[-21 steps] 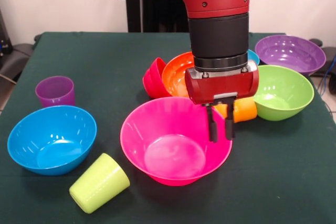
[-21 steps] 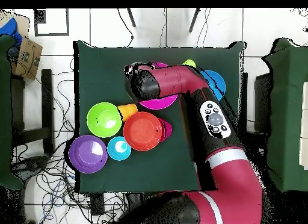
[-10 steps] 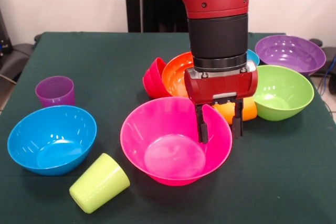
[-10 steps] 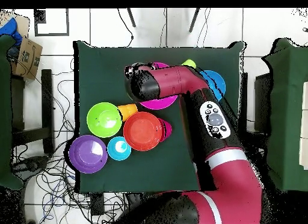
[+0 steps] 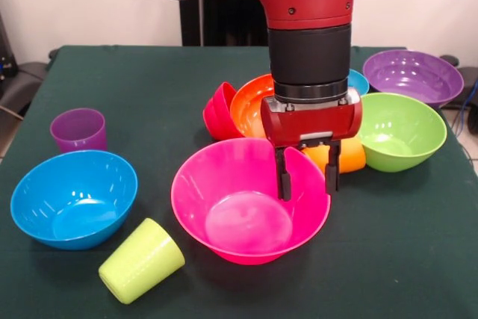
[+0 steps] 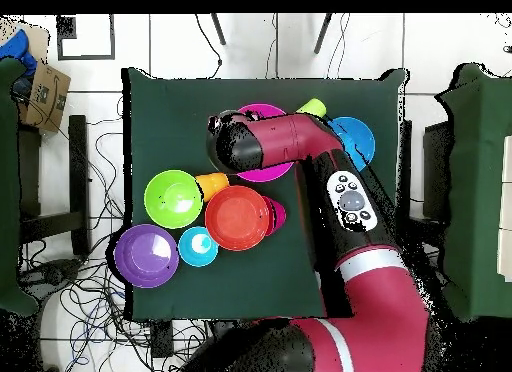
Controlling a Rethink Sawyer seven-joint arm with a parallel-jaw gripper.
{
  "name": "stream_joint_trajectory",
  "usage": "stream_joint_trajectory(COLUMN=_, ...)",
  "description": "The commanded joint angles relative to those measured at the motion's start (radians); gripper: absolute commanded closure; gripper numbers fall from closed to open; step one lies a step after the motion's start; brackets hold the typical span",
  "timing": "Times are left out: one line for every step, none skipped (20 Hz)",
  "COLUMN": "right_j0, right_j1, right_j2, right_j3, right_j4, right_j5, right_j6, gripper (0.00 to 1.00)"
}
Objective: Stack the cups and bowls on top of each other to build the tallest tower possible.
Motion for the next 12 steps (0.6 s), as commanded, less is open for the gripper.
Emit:
stream_joint_trajectory(right_j0=0.056, right_j1=0.032, right_j2=-0.106, right_j3=0.075, right_j4=-0.055, right_j5=-0.073, right_j6=0.134, gripper=0.00)
stream_joint_trajectory(right_j0=0.062, right_j1=0.034, right_j2=-0.116, right_j3=0.080, right_j4=-0.054, right_j5=-0.088, right_j6=0.141, gripper=0.00)
stream_joint_trajectory(right_j0=0.067, right_j1=0.034, right_j2=-0.125, right_j3=0.084, right_j4=-0.050, right_j5=-0.096, right_j6=0.147, gripper=0.00)
stream_joint_trajectory(right_j0=0.073, right_j1=0.033, right_j2=-0.134, right_j3=0.088, right_j4=-0.045, right_j5=-0.099, right_j6=0.152, gripper=0.00)
stream_joint_trajectory(right_j0=0.077, right_j1=0.031, right_j2=-0.140, right_j3=0.093, right_j4=-0.040, right_j5=-0.102, right_j6=0.154, gripper=0.00)
stream_joint_trajectory(right_j0=0.077, right_j1=0.029, right_j2=-0.142, right_j3=0.098, right_j4=-0.033, right_j5=-0.100, right_j6=0.152, gripper=0.00)
stream_joint_trajectory(right_j0=0.077, right_j1=0.029, right_j2=-0.145, right_j3=0.105, right_j4=-0.030, right_j5=-0.112, right_j6=0.149, gripper=0.00)
stream_joint_trajectory(right_j0=0.080, right_j1=0.027, right_j2=-0.151, right_j3=0.110, right_j4=-0.026, right_j5=-0.117, right_j6=0.147, gripper=0.00)
stream_joint_trajectory(right_j0=0.077, right_j1=0.028, right_j2=-0.148, right_j3=0.117, right_j4=-0.018, right_j5=-0.114, right_j6=0.140, gripper=0.00)
stream_joint_trajectory(right_j0=0.080, right_j1=0.027, right_j2=-0.153, right_j3=0.125, right_j4=-0.013, right_j5=-0.120, right_j6=0.143, gripper=0.00)
stream_joint_trajectory(right_j0=0.084, right_j1=0.024, right_j2=-0.157, right_j3=0.132, right_j4=-0.008, right_j5=-0.125, right_j6=0.147, gripper=0.00)
stream_joint_trajectory(right_j0=0.088, right_j1=0.021, right_j2=-0.161, right_j3=0.140, right_j4=-0.003, right_j5=-0.131, right_j6=0.152, gripper=0.00)
